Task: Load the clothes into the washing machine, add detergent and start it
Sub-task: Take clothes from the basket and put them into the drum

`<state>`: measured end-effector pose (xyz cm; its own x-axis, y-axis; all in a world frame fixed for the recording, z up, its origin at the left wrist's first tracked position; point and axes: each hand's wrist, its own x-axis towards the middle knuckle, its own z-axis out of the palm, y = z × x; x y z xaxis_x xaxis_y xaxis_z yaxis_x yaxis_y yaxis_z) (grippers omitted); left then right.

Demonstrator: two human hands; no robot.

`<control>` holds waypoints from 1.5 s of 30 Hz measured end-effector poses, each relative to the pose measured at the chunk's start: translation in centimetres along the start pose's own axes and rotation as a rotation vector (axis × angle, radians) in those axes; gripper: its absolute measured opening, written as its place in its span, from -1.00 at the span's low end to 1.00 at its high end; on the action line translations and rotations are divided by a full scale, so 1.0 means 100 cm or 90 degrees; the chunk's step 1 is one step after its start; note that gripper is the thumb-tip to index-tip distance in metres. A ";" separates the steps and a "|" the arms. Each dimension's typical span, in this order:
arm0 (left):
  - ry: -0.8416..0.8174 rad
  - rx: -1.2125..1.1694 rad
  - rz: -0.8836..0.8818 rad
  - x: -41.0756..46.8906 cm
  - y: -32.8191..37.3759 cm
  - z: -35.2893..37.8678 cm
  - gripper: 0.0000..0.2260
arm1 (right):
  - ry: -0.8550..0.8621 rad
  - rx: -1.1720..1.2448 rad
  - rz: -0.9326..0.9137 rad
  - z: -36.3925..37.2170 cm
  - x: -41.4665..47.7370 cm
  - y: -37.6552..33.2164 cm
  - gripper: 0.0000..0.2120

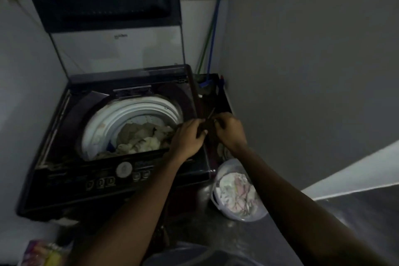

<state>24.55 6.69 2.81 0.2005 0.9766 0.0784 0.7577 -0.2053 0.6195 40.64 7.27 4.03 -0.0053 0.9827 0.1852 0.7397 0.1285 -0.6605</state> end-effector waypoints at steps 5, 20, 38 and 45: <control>0.010 0.031 0.042 -0.023 0.060 0.054 -0.62 | -0.007 -0.008 0.036 -0.052 -0.044 0.061 -0.79; -0.170 -0.029 -0.001 -0.031 0.073 0.168 -0.64 | -0.027 -0.007 0.210 -0.066 -0.107 0.172 -0.77; -0.148 -0.108 -0.209 -0.039 0.005 0.336 -0.68 | -0.307 -0.110 0.165 0.005 -0.121 0.320 -0.69; -0.186 0.014 -0.215 -0.039 -0.100 0.499 -0.62 | -0.460 -0.159 0.213 0.132 -0.142 0.476 -0.53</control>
<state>47.20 1.67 -42.63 0.1050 0.9302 -0.3517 0.8230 0.1173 0.5559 67.01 1.17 -39.66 -0.1258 0.8183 -0.5608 0.9058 -0.1358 -0.4014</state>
